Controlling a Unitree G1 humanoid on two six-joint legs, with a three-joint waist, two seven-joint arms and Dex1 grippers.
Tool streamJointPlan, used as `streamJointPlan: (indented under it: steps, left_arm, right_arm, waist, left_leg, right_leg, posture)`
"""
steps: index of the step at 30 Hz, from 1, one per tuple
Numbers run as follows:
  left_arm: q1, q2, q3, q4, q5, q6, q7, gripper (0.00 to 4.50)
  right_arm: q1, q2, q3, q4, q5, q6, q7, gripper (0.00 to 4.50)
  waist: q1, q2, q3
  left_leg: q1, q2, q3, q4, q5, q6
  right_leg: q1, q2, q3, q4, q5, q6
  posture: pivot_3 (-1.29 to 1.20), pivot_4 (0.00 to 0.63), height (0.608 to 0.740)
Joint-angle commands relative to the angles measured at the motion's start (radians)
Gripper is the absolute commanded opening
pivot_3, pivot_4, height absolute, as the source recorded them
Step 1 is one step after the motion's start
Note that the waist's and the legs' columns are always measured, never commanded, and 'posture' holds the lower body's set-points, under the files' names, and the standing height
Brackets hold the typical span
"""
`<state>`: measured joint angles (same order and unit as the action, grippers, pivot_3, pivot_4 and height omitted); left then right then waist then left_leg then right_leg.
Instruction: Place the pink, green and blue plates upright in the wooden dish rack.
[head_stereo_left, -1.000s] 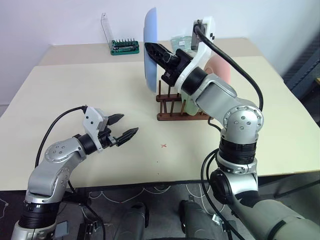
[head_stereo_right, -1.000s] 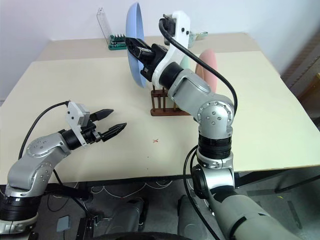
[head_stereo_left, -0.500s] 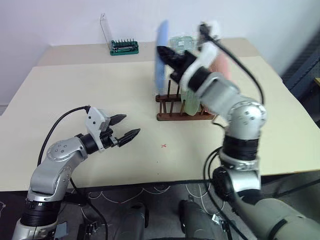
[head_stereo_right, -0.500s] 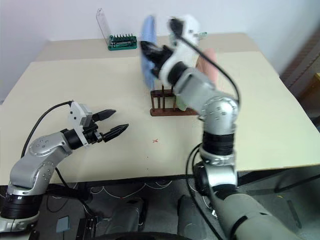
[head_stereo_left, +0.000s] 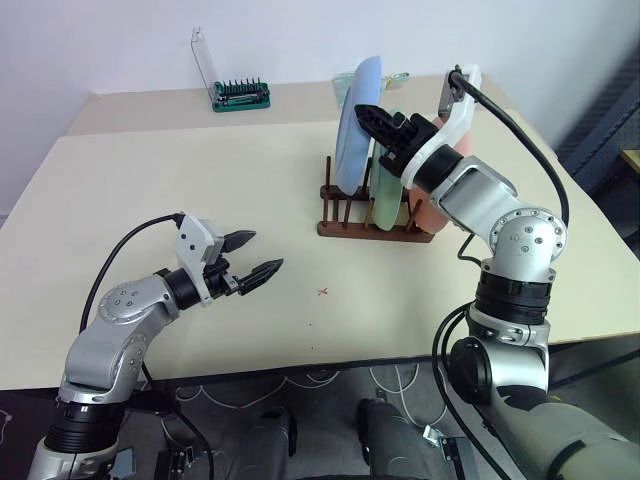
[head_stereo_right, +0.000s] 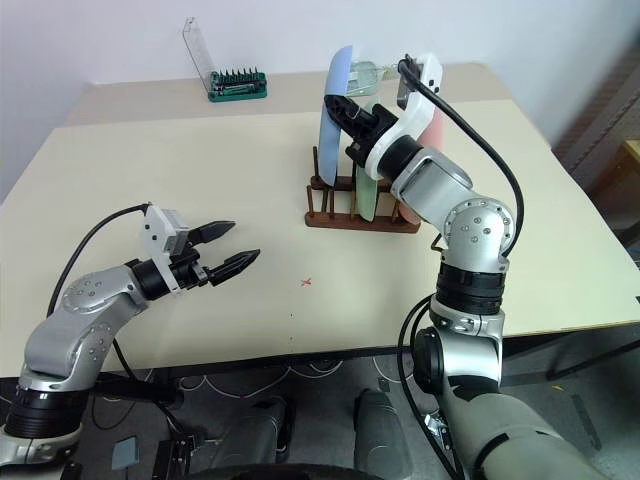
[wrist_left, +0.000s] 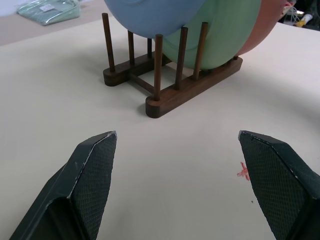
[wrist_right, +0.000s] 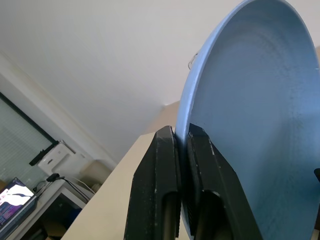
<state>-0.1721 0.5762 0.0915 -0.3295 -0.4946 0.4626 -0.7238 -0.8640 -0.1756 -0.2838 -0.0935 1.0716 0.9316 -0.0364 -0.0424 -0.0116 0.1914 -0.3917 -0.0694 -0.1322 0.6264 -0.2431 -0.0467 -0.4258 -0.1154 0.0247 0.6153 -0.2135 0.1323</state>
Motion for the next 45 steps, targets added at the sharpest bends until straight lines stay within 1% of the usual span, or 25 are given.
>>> streamJointPlan:
  steps: [1, 11, 18, 28, 37, 45]
  left_arm:
    - [-0.016, -0.002, -0.002, -0.035, 0.004, -0.016, 0.002, 4.02]
    - [-0.023, -0.008, -0.009, -0.034, 0.008, -0.014, 0.003, 4.02]
    - [-0.024, -0.007, -0.010, -0.042, 0.004, -0.008, 0.009, 4.02]
    - [-0.025, -0.006, -0.014, -0.049, 0.004, -0.003, 0.013, 4.02]
    - [-0.030, -0.006, -0.017, -0.052, 0.002, 0.002, 0.017, 4.02]
    - [-0.030, -0.007, -0.018, -0.057, 0.000, 0.008, 0.020, 4.02]
  right_arm:
    - [0.006, 0.009, 0.010, -0.010, 0.000, 0.005, -0.003, 0.04]
    - [0.022, 0.033, 0.032, -0.028, -0.010, -0.002, -0.005, 0.04]
    - [0.013, 0.060, 0.039, -0.024, -0.026, -0.006, -0.042, 0.04]
    - [-0.018, 0.077, 0.035, -0.039, -0.036, -0.023, -0.068, 0.04]
    - [-0.095, 0.117, 0.025, -0.075, -0.007, -0.020, -0.172, 0.04]
    - [-0.101, 0.133, 0.033, -0.096, 0.012, -0.033, -0.167, 0.04]
  waist:
    - [0.000, 0.000, 0.000]
    - [-0.002, 0.000, 0.000]
    - [-0.002, 0.000, 0.000]
    - [-0.003, 0.000, 0.000]
    - [-0.001, 0.001, 0.000]
    - [-0.002, 0.001, 0.000]
  left_leg:
    - [0.000, 0.000, 0.000, 0.000, 0.000, 0.000]
    - [0.000, 0.000, 0.000, 0.000, 0.000, 0.000]
    - [0.000, 0.000, 0.000, 0.000, 0.000, 0.000]
    - [0.000, 0.000, 0.000, 0.000, 0.000, 0.000]
    - [0.000, 0.000, 0.000, 0.000, 0.000, 0.000]
    - [0.000, 0.000, 0.000, 0.000, 0.000, 0.000]
  right_leg:
    - [0.000, 0.000, 0.000, 0.000, 0.000, 0.000]
    - [0.000, 0.000, 0.000, 0.000, 0.000, 0.000]
    - [0.000, 0.000, 0.000, 0.000, 0.000, 0.000]
    - [0.000, 0.000, 0.000, 0.000, 0.000, 0.000]
    - [0.000, 0.000, 0.000, 0.000, 0.000, 0.000]
    - [0.000, 0.000, 0.000, 0.000, 0.000, 0.000]
  posture:
    - [0.00, 0.150, 0.740]
    - [0.00, 0.150, 0.740]
    - [0.00, 0.150, 0.740]
    - [0.00, 0.150, 0.740]
    - [0.00, 0.150, 0.740]
    - [0.00, 0.150, 0.740]
